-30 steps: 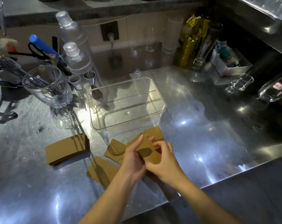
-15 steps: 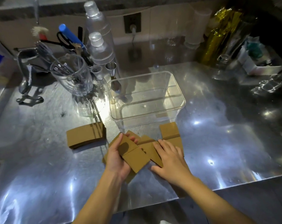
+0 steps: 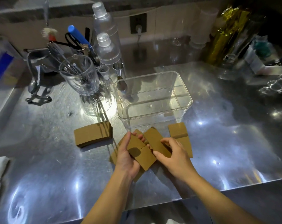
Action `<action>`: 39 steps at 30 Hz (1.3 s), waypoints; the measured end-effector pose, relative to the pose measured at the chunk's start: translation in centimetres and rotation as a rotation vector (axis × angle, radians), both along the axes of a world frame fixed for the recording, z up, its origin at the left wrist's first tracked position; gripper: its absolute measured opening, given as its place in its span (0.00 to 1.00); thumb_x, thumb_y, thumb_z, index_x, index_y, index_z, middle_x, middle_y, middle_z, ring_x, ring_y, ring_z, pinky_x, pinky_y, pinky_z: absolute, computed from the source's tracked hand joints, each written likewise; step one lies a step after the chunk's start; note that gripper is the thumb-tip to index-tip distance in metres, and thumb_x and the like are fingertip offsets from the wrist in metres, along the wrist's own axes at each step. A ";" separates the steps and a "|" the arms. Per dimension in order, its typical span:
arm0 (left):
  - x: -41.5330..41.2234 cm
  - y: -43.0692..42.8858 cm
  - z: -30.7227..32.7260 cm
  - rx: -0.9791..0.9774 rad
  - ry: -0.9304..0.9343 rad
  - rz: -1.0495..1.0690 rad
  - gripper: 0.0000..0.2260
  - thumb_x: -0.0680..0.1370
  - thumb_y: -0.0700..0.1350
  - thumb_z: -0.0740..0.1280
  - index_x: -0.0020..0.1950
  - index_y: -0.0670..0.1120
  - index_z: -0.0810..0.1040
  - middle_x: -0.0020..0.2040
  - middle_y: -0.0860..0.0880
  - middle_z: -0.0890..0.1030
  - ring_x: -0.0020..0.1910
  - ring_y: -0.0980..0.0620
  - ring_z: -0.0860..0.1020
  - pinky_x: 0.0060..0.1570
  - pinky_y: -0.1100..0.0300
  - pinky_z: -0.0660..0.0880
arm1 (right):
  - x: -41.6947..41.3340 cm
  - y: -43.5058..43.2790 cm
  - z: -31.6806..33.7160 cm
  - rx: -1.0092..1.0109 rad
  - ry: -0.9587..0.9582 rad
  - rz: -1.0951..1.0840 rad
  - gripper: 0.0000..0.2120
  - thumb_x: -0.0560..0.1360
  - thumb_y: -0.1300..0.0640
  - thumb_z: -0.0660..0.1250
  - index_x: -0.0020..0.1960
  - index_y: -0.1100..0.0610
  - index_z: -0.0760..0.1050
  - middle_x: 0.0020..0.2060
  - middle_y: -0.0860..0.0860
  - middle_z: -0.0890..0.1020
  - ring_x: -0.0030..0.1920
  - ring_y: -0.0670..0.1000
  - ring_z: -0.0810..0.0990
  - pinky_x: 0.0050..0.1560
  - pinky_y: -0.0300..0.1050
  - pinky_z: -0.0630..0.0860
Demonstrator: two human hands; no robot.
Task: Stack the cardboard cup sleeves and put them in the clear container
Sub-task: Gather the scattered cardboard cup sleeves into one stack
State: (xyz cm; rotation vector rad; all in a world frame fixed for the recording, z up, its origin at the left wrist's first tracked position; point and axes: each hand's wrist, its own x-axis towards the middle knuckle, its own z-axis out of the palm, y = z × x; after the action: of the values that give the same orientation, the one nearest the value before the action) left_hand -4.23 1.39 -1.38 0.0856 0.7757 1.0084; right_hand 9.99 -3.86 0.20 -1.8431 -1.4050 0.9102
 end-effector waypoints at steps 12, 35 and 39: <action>0.6 -0.8 -0.4 0.036 -0.050 -0.031 0.07 0.68 0.43 0.72 0.44 0.43 0.82 0.41 0.45 0.82 0.43 0.49 0.80 0.44 0.55 0.78 | -4.0 0.1 -0.3 0.096 -0.141 0.223 0.21 0.70 0.46 0.66 0.61 0.49 0.69 0.61 0.48 0.73 0.60 0.47 0.67 0.63 0.44 0.64; 2.4 1.0 -0.5 -0.108 0.022 -0.106 0.12 0.67 0.48 0.71 0.45 0.43 0.77 0.38 0.44 0.78 0.37 0.48 0.79 0.44 0.52 0.76 | 3.5 1.0 -2.0 -0.115 -0.352 -0.283 0.27 0.69 0.52 0.67 0.64 0.57 0.64 0.62 0.55 0.73 0.64 0.55 0.66 0.64 0.53 0.62; 2.5 1.2 -0.2 -0.065 0.024 -0.100 0.15 0.64 0.51 0.73 0.44 0.43 0.77 0.41 0.44 0.79 0.42 0.48 0.79 0.49 0.51 0.75 | 1.7 0.9 -0.1 -0.012 -0.064 -0.219 0.22 0.68 0.54 0.69 0.60 0.55 0.69 0.54 0.51 0.74 0.58 0.52 0.69 0.60 0.51 0.70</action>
State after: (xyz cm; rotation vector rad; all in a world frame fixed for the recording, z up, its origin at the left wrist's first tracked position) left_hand -1.73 2.62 -1.61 0.0803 0.8175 0.8883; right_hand 11.70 -2.95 0.08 -2.0044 -1.2077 0.7569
